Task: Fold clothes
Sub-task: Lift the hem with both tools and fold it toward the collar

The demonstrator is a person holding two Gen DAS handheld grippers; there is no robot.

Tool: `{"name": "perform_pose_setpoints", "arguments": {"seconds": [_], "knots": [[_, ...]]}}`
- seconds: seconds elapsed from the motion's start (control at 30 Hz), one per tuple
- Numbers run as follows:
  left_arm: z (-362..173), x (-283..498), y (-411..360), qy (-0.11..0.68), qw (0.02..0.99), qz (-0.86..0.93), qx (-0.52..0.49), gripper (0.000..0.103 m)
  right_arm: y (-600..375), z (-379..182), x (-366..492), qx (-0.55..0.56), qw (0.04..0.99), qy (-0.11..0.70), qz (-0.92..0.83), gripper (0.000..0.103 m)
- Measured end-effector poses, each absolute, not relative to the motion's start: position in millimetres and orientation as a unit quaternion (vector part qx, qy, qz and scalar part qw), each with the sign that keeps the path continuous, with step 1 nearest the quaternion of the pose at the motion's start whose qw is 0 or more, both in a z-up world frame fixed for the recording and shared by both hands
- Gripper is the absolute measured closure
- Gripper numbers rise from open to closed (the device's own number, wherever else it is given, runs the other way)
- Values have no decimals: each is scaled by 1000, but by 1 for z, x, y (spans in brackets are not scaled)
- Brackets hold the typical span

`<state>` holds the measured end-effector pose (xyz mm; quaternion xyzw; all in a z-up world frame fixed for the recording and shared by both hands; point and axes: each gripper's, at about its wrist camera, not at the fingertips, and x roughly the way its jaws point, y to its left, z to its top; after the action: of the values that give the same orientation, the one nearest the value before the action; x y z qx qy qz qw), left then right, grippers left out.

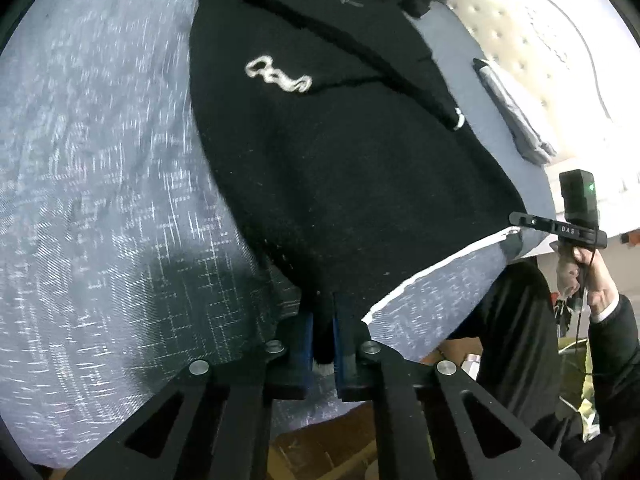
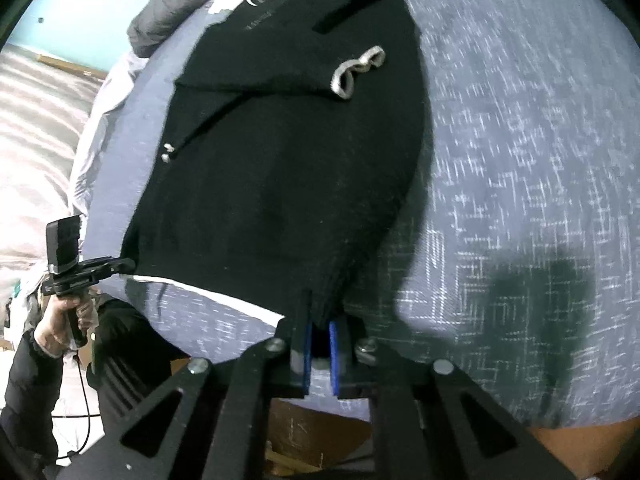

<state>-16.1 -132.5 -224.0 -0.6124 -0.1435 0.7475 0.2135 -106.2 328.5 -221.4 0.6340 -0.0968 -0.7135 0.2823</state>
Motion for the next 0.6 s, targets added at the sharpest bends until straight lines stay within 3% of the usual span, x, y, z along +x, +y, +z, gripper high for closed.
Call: {"name": "perform_pose_setpoints", "arguments": {"seconds": [0.6], "knots": [[-171,11,-115,-121,236,775,-574,97,329,-149,-66,566,340,-92,-746,98]]}}
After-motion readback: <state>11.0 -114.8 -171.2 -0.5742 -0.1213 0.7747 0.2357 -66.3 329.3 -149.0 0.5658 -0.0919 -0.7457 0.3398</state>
